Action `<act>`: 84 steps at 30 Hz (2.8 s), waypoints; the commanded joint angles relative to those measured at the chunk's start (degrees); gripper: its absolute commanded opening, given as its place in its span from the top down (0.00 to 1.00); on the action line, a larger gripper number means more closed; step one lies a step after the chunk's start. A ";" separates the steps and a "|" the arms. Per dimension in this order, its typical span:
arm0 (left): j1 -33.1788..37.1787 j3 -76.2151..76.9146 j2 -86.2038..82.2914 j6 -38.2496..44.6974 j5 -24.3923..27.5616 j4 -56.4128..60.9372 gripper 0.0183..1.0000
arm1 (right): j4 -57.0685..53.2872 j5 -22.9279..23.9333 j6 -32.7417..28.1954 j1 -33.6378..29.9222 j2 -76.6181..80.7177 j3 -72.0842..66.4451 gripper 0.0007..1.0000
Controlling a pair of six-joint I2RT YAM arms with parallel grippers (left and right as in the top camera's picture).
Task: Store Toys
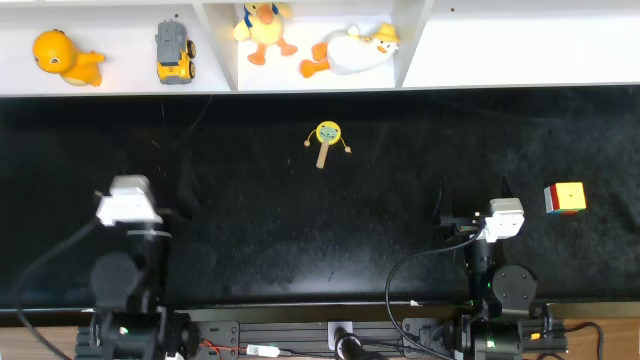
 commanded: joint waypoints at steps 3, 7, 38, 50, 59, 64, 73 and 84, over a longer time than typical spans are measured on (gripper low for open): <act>-0.46 -8.98 -13.55 1.84 4.22 -7.89 0.00 | 0.24 0.07 0.28 -0.17 -0.42 -0.79 0.00; -0.39 -9.11 -17.88 1.86 1.20 -17.00 0.00 | 0.26 0.07 0.28 -0.17 -0.42 -0.79 0.01; -0.35 -9.09 -18.53 1.60 2.23 -16.83 0.00 | 0.26 0.07 0.28 -0.07 -0.42 -0.79 0.00; -0.35 -9.09 -18.53 1.60 2.23 -16.83 0.00 | -5.05 2.49 -0.13 2.73 4.46 3.85 0.01; -0.35 -9.09 -18.53 1.60 2.23 -16.83 0.00 | -22.23 0.31 8.79 12.20 25.64 23.78 0.00; -0.35 -9.09 -18.53 1.60 2.23 -16.81 0.00 | -36.46 1.51 13.38 17.40 39.47 37.90 0.01; -0.35 -9.09 -18.53 1.60 2.23 -16.81 0.00 | -55.93 6.86 27.58 22.53 60.78 56.65 0.01; -0.35 -9.09 -18.53 1.60 2.23 -16.83 0.00 | -50.97 16.48 40.11 39.12 81.64 65.68 0.00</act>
